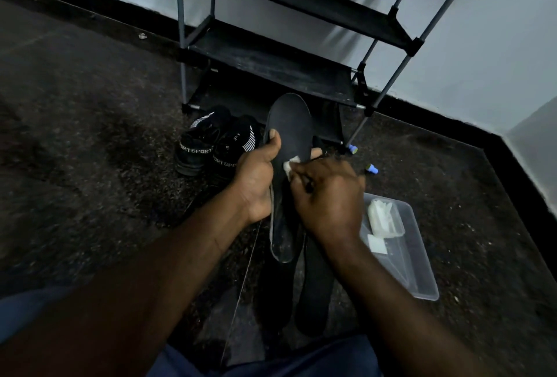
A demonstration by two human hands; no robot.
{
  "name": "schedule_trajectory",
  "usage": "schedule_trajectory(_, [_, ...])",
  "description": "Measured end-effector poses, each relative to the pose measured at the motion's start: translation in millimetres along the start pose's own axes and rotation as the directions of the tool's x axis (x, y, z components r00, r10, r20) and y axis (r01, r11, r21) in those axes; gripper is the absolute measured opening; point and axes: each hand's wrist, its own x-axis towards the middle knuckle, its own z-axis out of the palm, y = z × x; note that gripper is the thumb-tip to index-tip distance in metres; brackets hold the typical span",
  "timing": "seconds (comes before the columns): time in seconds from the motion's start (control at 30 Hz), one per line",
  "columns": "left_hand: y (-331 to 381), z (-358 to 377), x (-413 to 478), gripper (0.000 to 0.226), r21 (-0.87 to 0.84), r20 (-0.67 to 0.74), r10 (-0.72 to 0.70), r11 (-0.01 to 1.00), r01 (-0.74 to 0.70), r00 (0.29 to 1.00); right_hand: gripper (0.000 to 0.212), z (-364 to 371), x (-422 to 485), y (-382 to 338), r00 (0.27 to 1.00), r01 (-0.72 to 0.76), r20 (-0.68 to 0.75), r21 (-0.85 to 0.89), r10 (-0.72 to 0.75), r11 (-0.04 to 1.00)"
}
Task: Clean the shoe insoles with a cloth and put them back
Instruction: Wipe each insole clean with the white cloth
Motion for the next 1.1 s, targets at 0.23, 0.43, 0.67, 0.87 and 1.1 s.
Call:
schedule_trajectory(0.23, [-3, 7, 0, 0.059, 0.008, -0.043, -0.001, 1.0, 0.001, 0.999, 0.02, -8, 26, 15, 0.992, -0.099, -0.07, 0.043, 0.102, 0.994])
schedule_trajectory(0.43, [-8, 2, 3, 0.063, 0.067, -0.069, 0.008, 0.998, -0.003, 0.998, 0.02, 5, 6, 10, 0.996, -0.091, -0.013, 0.103, 0.092, 0.991])
schedule_trajectory(0.67, [-9, 0, 2, 0.066, 0.079, -0.048, -0.013, 0.997, 0.016, 0.999, 0.022, 0, 4, 10, 1.0, 0.006, -0.018, -0.058, -0.008, 0.998])
schedule_trajectory(0.87, [-12, 3, 3, 0.06, 0.081, -0.089, 0.012, 0.997, -0.005, 0.996, 0.02, 5, 15, 18, 0.996, -0.09, -0.019, 0.054, 0.091, 0.994])
schedule_trajectory(1.1, [-7, -2, -1, 0.064, -0.01, -0.031, -0.007, 1.0, 0.007, 0.999, 0.026, 9, -20, -6, 0.995, 0.021, 0.091, 0.142, -0.034, 0.99])
